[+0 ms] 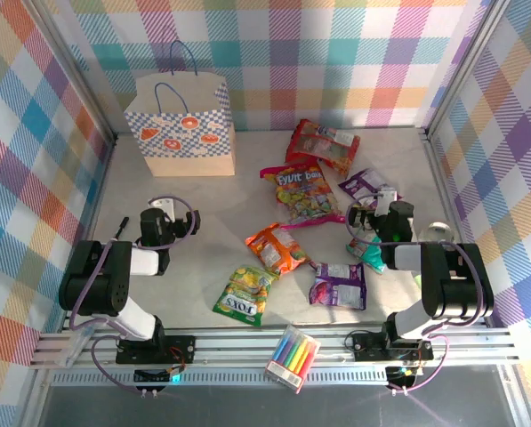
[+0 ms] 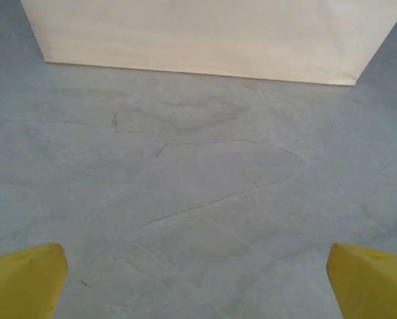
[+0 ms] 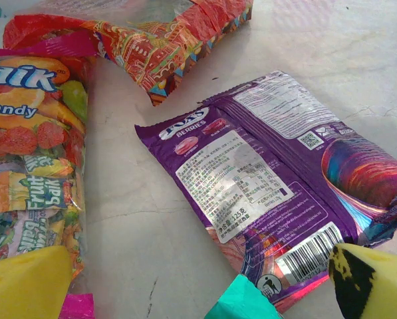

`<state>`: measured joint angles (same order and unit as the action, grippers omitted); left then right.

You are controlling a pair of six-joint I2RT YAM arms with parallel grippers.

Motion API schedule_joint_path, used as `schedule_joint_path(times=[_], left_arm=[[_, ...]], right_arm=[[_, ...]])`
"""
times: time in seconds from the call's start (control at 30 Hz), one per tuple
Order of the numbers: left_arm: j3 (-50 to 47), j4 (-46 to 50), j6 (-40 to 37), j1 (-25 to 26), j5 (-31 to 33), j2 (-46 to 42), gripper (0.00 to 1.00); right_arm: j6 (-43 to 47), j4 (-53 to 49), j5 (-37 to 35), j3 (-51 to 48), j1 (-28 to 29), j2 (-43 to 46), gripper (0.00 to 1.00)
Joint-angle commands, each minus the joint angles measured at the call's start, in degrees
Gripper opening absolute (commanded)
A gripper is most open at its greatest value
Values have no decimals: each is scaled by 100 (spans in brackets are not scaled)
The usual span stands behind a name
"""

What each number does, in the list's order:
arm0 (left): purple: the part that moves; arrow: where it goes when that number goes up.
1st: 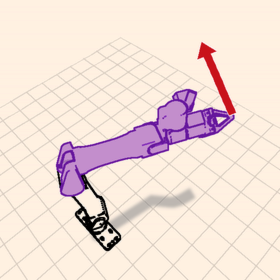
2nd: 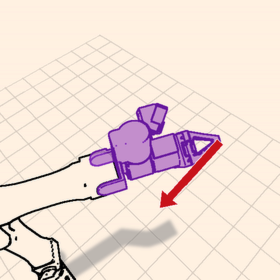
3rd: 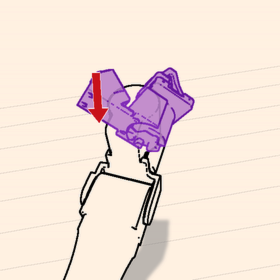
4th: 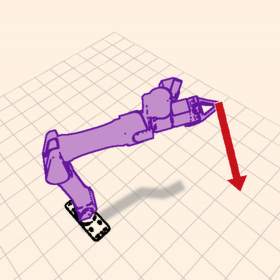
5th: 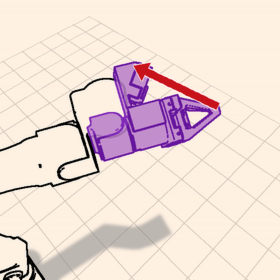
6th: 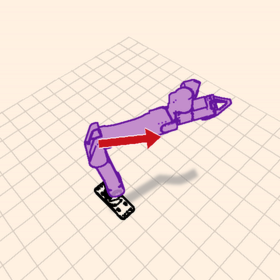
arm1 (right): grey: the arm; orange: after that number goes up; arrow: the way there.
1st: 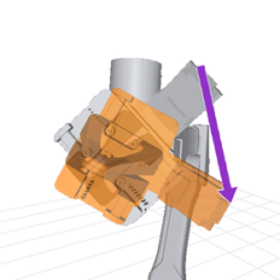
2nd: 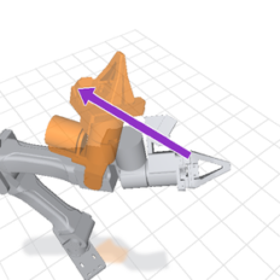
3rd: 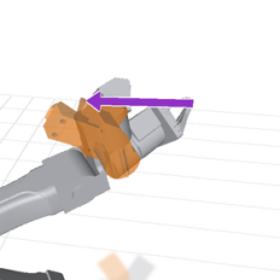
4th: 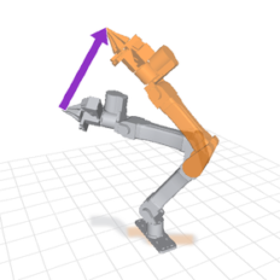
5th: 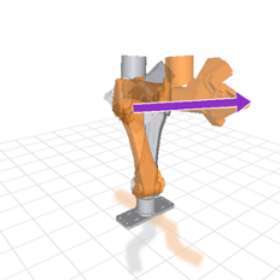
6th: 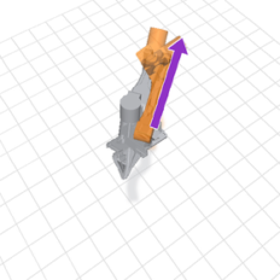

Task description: Place the snacks into the paper bag

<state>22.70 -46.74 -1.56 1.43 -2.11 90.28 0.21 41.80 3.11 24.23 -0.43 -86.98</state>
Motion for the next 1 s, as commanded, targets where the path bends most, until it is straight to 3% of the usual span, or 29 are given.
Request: schedule_joint_path(times=[0.0,0.97], left_arm=[[118,-230,-63,26,-96,33,100],[117,-221,-63,25,-88,34,100]], right_arm=[[-72,111,110,144,-16,-25,99],[-72,100,112,145,-16,-30,99]])
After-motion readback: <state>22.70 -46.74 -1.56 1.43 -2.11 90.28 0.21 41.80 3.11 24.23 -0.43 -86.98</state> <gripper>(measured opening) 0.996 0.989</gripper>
